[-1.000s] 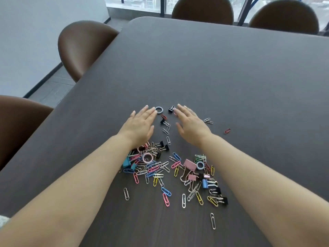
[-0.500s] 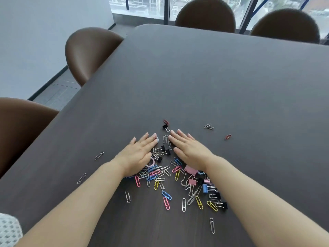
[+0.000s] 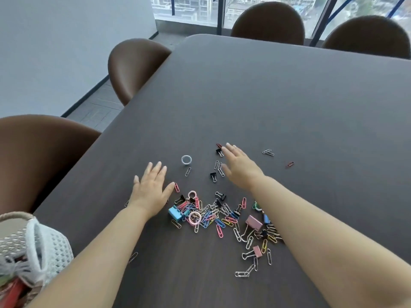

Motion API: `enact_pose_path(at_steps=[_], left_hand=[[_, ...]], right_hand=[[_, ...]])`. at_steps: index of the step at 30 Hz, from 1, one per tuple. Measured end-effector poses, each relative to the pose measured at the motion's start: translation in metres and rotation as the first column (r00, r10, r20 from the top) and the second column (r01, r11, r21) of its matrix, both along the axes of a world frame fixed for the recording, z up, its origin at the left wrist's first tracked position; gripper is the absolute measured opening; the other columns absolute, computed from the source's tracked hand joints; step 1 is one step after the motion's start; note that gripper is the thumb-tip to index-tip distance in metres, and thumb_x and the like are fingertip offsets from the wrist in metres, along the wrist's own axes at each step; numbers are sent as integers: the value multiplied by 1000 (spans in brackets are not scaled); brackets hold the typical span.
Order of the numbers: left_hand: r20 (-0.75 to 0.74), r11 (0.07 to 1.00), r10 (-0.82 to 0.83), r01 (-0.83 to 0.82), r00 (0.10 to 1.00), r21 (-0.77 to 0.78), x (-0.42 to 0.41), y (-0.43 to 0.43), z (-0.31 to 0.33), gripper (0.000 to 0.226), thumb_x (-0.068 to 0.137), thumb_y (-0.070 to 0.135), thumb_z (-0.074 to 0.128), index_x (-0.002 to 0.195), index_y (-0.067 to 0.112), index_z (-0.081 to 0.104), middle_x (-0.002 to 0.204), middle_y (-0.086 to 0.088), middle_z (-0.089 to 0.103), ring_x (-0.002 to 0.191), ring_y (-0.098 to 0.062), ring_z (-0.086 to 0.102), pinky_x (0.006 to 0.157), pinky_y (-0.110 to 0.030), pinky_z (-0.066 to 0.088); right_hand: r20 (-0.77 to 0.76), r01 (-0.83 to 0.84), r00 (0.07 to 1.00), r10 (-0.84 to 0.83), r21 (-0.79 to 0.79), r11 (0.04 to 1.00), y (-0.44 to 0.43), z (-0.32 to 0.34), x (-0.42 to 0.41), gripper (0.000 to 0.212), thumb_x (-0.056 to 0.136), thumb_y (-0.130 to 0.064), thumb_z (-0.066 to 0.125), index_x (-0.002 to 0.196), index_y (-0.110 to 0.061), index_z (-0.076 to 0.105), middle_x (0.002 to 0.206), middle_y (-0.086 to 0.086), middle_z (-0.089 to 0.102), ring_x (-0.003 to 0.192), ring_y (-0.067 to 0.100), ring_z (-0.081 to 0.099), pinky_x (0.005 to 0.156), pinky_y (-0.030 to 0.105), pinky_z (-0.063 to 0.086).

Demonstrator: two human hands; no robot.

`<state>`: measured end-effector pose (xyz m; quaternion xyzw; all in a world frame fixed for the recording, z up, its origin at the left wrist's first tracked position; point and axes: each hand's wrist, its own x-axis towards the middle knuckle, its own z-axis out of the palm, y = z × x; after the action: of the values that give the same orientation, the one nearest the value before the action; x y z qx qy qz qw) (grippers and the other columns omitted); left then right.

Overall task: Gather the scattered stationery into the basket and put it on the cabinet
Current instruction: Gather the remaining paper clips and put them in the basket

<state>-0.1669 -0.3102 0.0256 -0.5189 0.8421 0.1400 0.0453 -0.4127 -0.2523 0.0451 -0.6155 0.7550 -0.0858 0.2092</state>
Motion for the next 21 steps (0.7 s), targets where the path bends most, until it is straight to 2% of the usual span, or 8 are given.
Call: enact_pose_path(at_steps=[2, 4, 7, 10, 14, 18, 21], left_hand=[[48, 999, 2, -5, 999, 44, 4, -2, -14, 65, 95, 50, 24, 148, 16, 5, 156, 3, -7, 142, -14, -12, 114, -48, 0], [58, 1000, -18, 19, 998, -7, 8, -2, -26, 76, 88, 63, 13, 148, 17, 1, 155, 4, -11, 141, -11, -14, 114, -44, -4], [-48, 998, -61, 59, 997, -39, 13, -1, -29, 92, 71, 68, -3, 147, 17, 4, 155, 8, -5, 140, -5, -11, 114, -35, -5], [-137, 991, -134, 136, 981, 5, 18, 1, -28, 89, 72, 65, -1, 147, 18, 6, 151, 13, -4, 135, 4, -12, 112, -25, -7], [-215, 971, -198, 221, 956, 89, 14, 27, -22, 87, 72, 64, 0, 147, 20, 6, 148, 17, -5, 132, 6, -14, 109, -21, -9], [-251, 943, -256, 298, 934, 149, 13, 74, -17, 87, 72, 63, 0, 147, 19, 9, 152, 13, 0, 133, 6, -13, 110, -20, -8], [-323, 940, -251, 310, 912, 145, 15, 101, -6, 85, 73, 62, 8, 144, 19, 25, 152, 7, 22, 138, 1, 8, 110, -16, 3]], right_hand=[[-26, -7, 1000, 9, 67, 998, -26, -10, -5, 57, 99, -31, 30, 147, -16, 4, 157, 1, -5, 144, 16, -6, 117, 37, 5], [-11, -14, 1000, 16, 117, 993, -41, -22, -6, 58, 99, -35, 26, 147, -16, 1, 157, 0, -9, 144, 15, -9, 116, 39, 1], [-42, -96, 994, 101, 111, 989, -38, -35, -1, 56, 100, -35, 23, 147, -15, 3, 157, 0, -7, 144, 15, -8, 116, 38, -2], [-54, -227, 972, 231, 59, 972, -11, -36, 13, 53, 100, -33, 22, 148, -17, 5, 157, -1, -5, 143, 13, -8, 115, 33, -5], [5, -349, 937, 350, 73, 934, 47, -27, 33, 51, 100, -33, 23, 147, -19, 8, 156, -5, -3, 143, 9, -9, 113, 28, -7], [79, -378, 926, 370, 138, 916, 88, -13, 41, 46, 101, -29, 24, 145, -19, 21, 156, -8, 6, 143, 6, -1, 117, 28, 5], [128, -309, 947, 295, 107, 945, 104, 2, 40, 39, 99, -32, 31, 133, -24, 48, 147, -11, 35, 137, 6, 29, 109, 26, 28]])
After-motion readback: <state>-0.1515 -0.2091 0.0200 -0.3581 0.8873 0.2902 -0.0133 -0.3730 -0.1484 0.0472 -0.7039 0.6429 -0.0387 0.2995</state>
